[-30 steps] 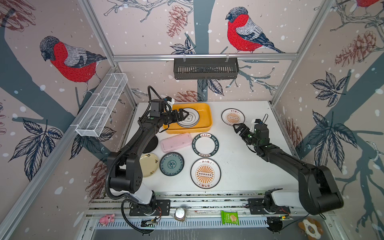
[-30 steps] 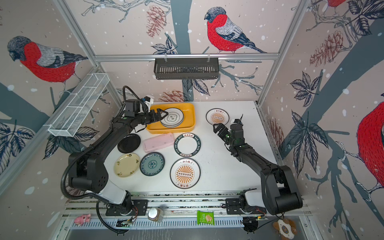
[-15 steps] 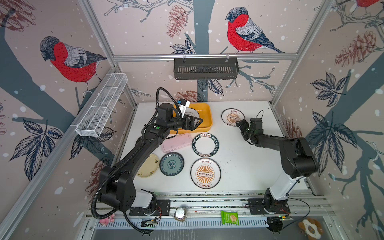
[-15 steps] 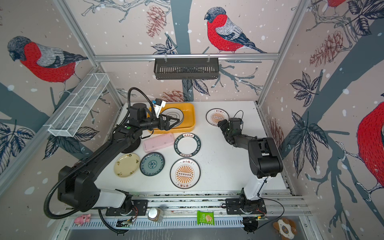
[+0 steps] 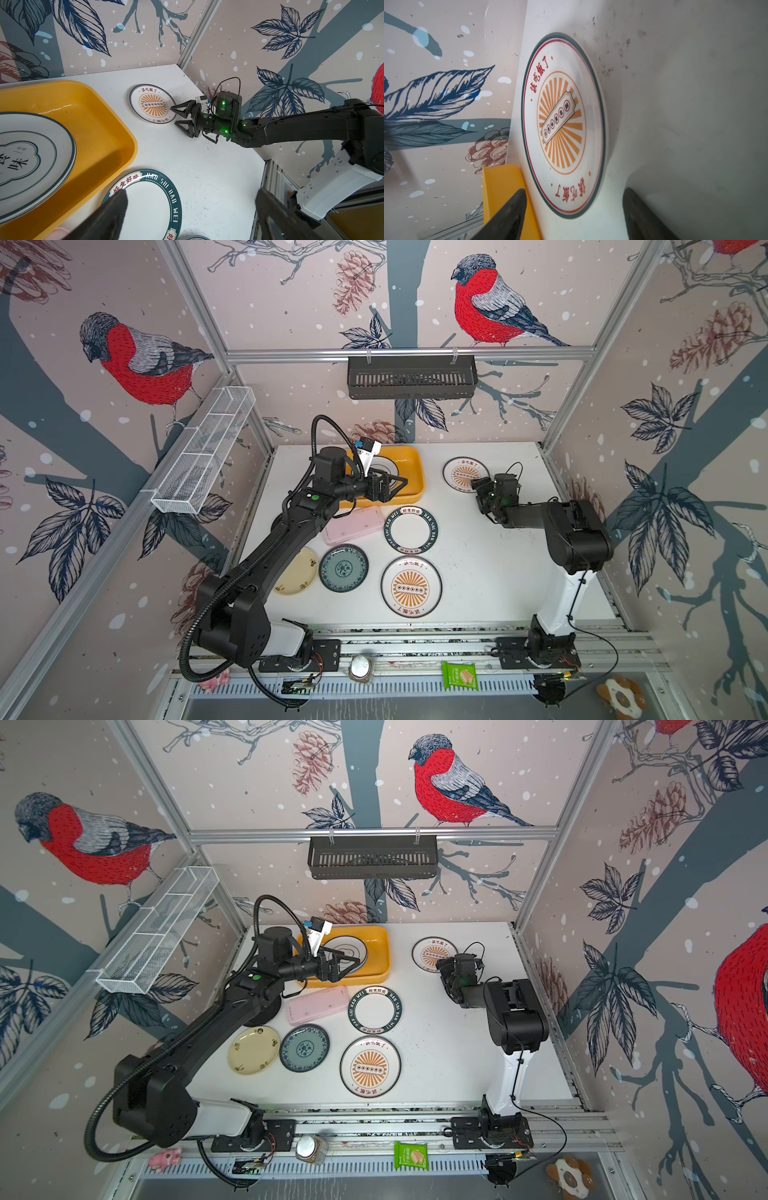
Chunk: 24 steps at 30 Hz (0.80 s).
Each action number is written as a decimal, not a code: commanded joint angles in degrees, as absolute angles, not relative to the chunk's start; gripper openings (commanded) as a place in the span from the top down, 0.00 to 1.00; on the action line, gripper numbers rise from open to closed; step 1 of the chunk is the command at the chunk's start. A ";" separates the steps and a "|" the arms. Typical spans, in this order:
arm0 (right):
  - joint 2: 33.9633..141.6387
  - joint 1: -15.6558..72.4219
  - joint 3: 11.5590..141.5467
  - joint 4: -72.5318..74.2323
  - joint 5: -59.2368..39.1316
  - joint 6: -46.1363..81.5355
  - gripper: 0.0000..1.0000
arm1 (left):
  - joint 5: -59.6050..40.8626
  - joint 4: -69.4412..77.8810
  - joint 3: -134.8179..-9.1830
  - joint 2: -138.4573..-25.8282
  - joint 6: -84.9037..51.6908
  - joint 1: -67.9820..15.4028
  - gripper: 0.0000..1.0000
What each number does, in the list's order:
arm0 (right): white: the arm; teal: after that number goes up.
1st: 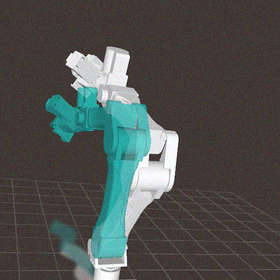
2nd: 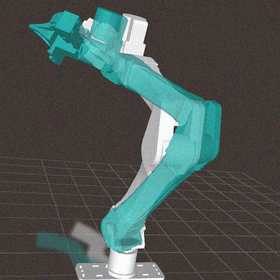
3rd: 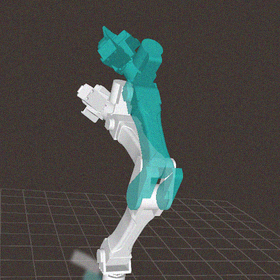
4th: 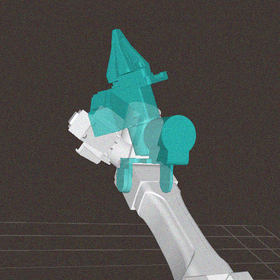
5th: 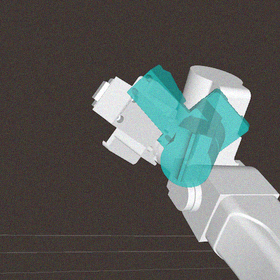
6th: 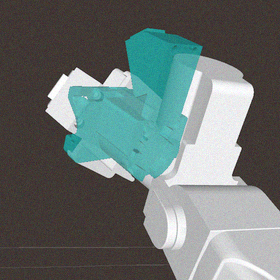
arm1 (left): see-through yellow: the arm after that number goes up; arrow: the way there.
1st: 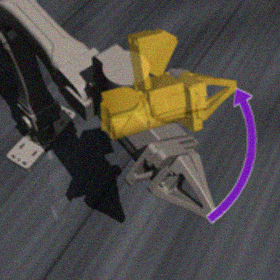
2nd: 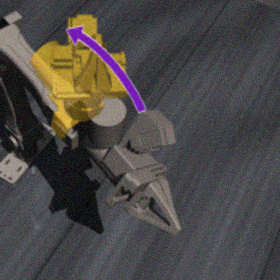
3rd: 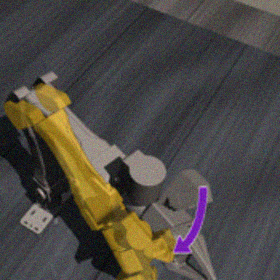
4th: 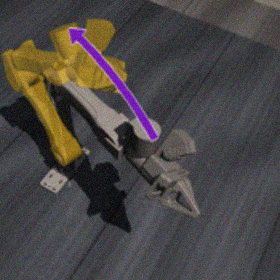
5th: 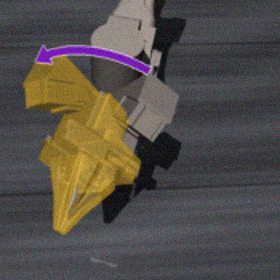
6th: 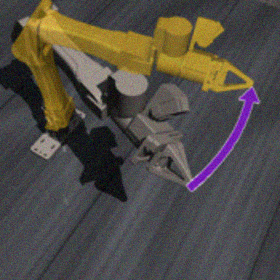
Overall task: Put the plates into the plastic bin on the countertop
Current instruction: 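Grip the orange sunburst plate rim with the right gripper and lift it upright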
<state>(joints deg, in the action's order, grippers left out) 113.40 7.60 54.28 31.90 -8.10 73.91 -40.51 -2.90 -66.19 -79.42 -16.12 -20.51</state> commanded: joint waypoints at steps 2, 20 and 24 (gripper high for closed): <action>116.59 7.71 55.95 28.03 -6.09 77.54 0.36 | -41.77 -0.50 -66.37 -79.05 -15.05 -20.64 0.04; 119.03 8.34 58.01 27.03 -4.04 80.37 0.98 | -40.92 -0.87 -66.30 -79.10 -14.68 -20.65 0.04; 116.32 8.61 55.33 29.77 -4.11 79.64 0.98 | -40.58 -0.97 -66.43 -79.32 -15.07 -20.65 0.04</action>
